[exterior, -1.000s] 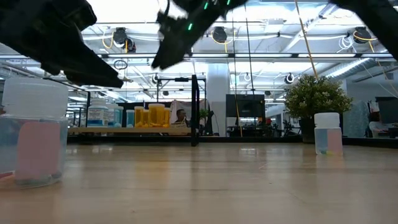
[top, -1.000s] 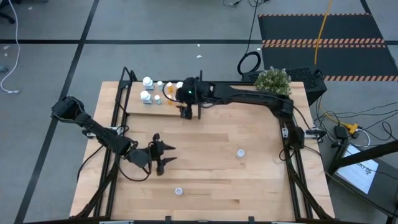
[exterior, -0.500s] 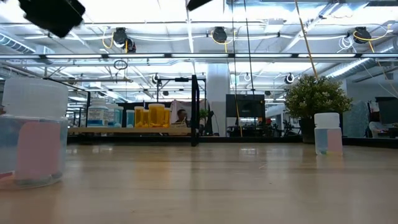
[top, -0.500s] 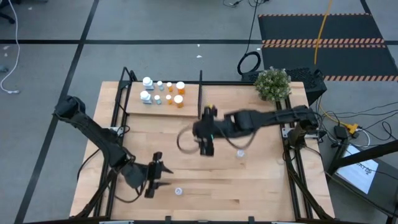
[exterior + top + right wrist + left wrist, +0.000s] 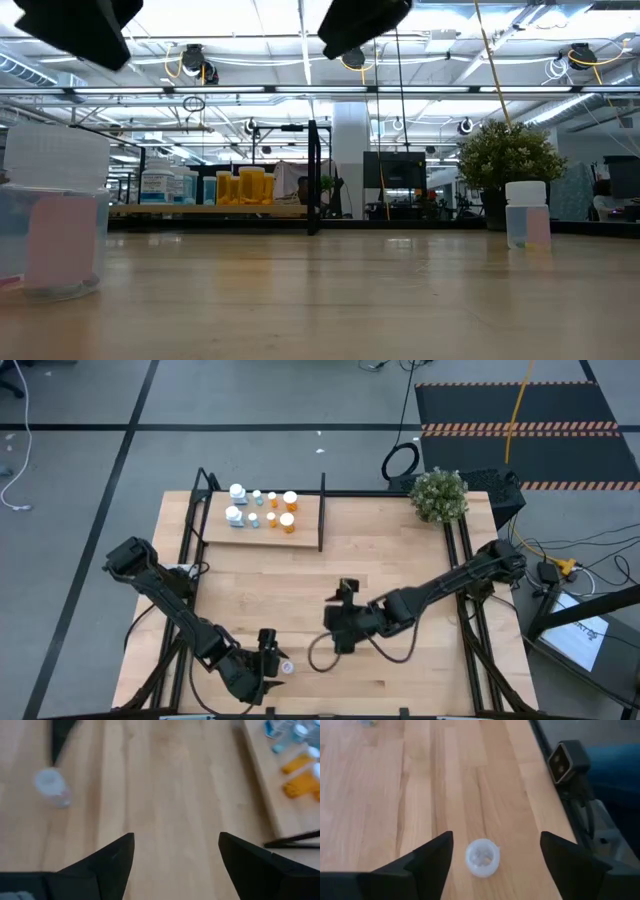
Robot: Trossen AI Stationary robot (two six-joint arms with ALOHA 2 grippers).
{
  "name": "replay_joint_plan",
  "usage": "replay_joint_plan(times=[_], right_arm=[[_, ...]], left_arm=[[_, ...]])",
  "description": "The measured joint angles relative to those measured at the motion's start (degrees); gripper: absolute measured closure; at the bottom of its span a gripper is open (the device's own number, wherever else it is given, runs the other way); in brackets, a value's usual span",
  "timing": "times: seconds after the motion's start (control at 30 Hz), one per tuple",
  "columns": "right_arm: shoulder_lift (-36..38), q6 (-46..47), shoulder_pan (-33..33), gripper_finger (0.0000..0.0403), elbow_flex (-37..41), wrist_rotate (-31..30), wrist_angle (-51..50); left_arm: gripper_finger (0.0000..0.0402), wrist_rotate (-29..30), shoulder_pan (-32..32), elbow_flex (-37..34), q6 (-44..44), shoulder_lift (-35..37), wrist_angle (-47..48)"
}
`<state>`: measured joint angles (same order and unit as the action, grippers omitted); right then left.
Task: Pick and place medicine bottles onto shelf by color
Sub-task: Put the bottom transparent pill bottle on the shelf
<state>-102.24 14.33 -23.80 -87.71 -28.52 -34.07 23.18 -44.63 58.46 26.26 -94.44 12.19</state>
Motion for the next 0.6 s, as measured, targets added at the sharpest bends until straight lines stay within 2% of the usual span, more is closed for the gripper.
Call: replay_joint_plan(times=[0.1, 0.2, 0.6], right_arm=[[2.62, -0.15, -1.83, 0.013, 7.19, 0.01, 8.14], [5.77, -1.16, -3.19, 0.0141, 13.43, 0.17, 15.75], [15.78, -1.36, -6.03, 0.0161, 33.2, 0.22, 43.16]], left_arm=[[0.0088, 0.62, 0.23, 0.22, 1.84, -1.24, 0.82], [0.009, 0.81, 0.35, 0.24, 3.84, -2.31, 1.49], [0.0152, 0.18, 1.11, 0.24, 6.1, -7.69, 1.55]])
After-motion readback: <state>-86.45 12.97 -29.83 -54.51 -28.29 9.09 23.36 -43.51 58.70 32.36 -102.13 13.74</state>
